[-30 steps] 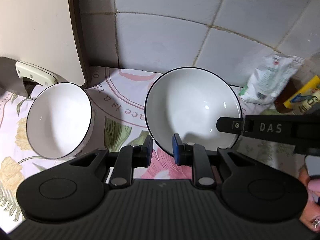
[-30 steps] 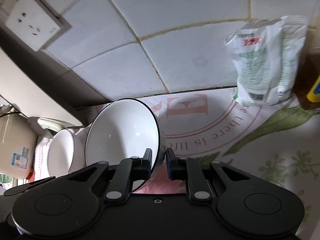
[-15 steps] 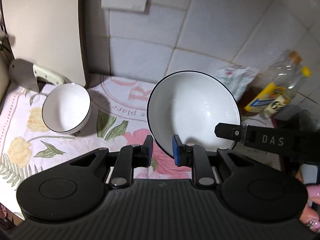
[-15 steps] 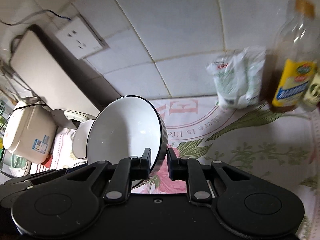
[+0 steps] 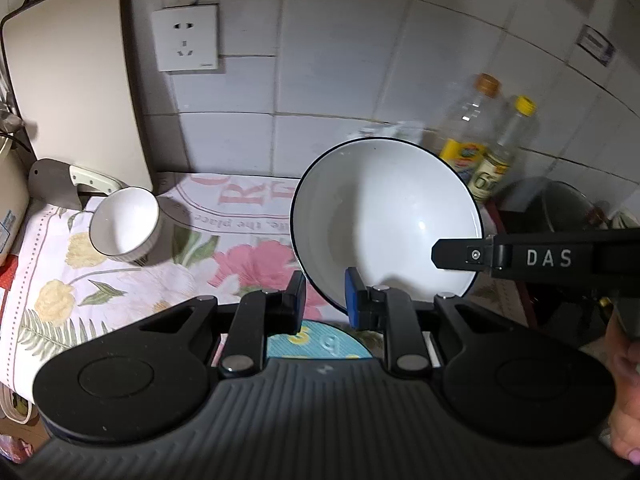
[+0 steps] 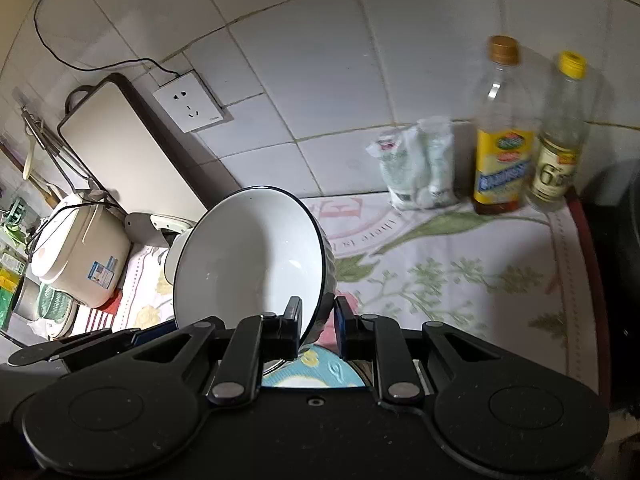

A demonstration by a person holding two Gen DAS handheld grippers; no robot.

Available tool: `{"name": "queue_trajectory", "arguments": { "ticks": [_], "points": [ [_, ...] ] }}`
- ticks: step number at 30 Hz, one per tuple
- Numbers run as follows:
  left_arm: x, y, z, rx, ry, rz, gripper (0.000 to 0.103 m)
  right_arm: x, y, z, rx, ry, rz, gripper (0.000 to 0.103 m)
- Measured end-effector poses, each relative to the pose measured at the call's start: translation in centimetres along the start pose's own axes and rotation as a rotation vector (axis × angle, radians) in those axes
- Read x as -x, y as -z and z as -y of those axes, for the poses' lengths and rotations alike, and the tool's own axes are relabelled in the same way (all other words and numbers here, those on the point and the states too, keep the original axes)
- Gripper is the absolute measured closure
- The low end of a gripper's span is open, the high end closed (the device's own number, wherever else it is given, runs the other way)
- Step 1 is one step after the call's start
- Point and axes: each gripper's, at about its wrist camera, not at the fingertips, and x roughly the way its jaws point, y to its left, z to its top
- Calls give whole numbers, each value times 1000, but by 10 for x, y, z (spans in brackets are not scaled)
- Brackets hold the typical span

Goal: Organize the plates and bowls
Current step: 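Lift the second white bowl and lower it into the first bowl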

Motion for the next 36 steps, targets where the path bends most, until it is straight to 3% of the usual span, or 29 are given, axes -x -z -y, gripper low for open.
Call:
{"name": "queue_trajectory", "arguments": {
  "ticks": [18, 31, 36],
  "points": [
    [29, 59, 89, -43, 64, -30, 84, 69, 59, 75, -61, -18, -11, 81],
    [-5, 90, 121, -23, 103, -87, 84, 70, 86, 123, -78, -3, 8, 80],
    [-28, 99, 126, 13, 75, -131, 84, 52, 94, 133, -62, 10, -11, 80]
  ]
}}
